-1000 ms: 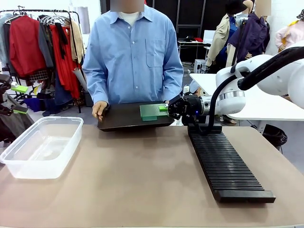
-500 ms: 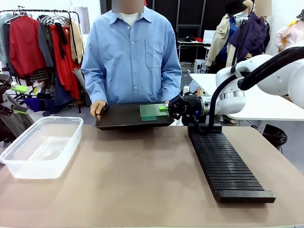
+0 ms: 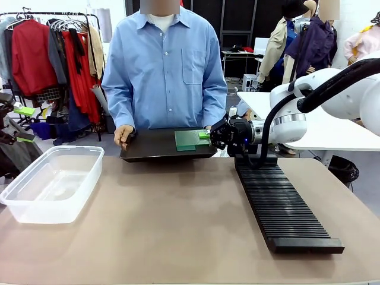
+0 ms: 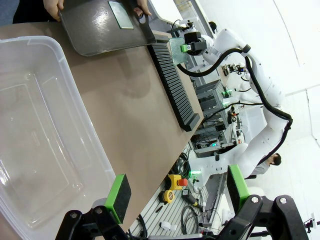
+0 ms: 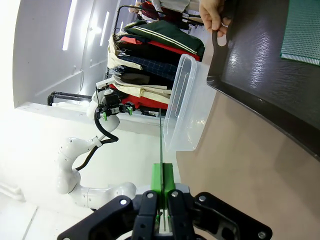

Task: Sort PCBs into racks and boxes based on the side picked up.
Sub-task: If the short side of the Blank PCB is picked up, insert it into the PCB Rack ; if the long side is picked up, place it in the Organizing box.

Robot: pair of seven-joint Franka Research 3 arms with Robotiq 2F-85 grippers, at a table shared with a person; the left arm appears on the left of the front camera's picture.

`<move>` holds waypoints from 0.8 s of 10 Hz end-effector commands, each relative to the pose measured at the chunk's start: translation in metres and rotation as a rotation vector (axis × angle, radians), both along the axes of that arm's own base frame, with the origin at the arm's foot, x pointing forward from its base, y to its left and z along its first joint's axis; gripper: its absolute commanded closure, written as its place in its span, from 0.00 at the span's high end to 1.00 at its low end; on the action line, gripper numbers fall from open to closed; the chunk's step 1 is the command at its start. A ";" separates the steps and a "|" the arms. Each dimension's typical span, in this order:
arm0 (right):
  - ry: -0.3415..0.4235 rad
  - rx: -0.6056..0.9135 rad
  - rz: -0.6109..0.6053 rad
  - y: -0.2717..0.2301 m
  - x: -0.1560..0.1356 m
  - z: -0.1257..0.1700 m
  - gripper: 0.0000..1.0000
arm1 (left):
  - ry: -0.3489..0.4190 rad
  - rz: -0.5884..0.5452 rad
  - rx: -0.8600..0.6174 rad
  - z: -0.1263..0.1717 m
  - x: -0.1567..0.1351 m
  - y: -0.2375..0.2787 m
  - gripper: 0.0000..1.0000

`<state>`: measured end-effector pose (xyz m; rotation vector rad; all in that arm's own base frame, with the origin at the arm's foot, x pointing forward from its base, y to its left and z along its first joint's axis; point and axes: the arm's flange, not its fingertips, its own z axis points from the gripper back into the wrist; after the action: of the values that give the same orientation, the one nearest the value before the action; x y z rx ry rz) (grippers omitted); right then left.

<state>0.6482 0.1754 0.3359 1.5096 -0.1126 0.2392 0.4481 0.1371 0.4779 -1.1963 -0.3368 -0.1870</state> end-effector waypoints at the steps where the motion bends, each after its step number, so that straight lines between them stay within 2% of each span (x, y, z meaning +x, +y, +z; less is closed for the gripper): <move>1: -0.015 0.021 0.001 0.001 0.000 0.001 0.00 | 0.000 -0.005 0.004 0.001 -0.001 0.000 1.00; 3: 0.000 0.000 0.000 0.000 0.000 0.000 0.00 | 0.000 -0.005 0.004 0.001 -0.001 0.000 1.00; 8: -0.125 0.046 0.026 -0.041 -0.020 0.023 0.00 | 0.000 -0.005 0.004 0.001 -0.001 0.000 1.00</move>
<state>0.6439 0.1448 0.3562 1.5381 -0.1813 0.3170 0.4481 0.1372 0.4779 -1.1963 -0.3368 -0.1870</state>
